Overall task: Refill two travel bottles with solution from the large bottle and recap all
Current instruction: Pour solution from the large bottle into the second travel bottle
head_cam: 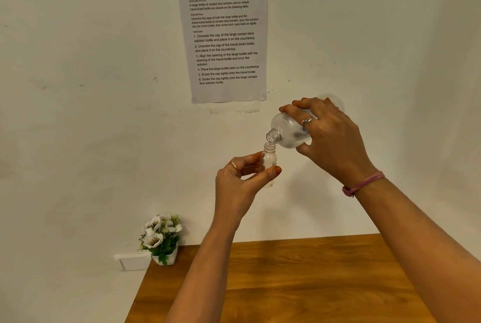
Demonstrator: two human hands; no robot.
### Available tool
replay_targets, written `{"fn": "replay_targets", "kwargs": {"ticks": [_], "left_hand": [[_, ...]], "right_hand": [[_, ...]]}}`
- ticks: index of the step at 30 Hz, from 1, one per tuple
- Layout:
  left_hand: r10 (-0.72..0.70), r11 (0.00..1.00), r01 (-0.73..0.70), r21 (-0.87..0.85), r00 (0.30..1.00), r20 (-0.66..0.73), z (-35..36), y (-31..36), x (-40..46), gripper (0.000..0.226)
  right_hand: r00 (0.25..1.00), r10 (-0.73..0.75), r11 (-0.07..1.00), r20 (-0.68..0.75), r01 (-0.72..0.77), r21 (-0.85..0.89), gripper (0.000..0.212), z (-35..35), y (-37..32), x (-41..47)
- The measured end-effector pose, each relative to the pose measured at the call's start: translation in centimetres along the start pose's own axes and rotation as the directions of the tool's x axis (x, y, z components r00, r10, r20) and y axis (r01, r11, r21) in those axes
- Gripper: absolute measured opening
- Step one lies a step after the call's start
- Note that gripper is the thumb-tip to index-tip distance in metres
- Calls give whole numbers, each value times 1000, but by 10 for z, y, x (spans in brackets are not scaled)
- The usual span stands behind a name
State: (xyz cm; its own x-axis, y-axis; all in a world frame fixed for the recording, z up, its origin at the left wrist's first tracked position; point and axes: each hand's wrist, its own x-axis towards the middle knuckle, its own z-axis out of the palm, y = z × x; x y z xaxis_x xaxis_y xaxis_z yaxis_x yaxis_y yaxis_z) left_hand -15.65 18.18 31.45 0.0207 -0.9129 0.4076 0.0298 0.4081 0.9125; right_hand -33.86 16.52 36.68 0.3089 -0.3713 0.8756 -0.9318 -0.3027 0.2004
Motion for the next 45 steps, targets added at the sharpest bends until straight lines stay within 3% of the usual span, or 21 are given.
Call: {"fn": "replay_targets", "kwargs": {"ticks": [45], "left_hand": [[-20, 999, 20, -38, 1000, -9, 0, -3, -2, 33]], "right_hand": [[1000, -16, 1000, -10, 15, -12, 63, -2, -3, 0]]}}
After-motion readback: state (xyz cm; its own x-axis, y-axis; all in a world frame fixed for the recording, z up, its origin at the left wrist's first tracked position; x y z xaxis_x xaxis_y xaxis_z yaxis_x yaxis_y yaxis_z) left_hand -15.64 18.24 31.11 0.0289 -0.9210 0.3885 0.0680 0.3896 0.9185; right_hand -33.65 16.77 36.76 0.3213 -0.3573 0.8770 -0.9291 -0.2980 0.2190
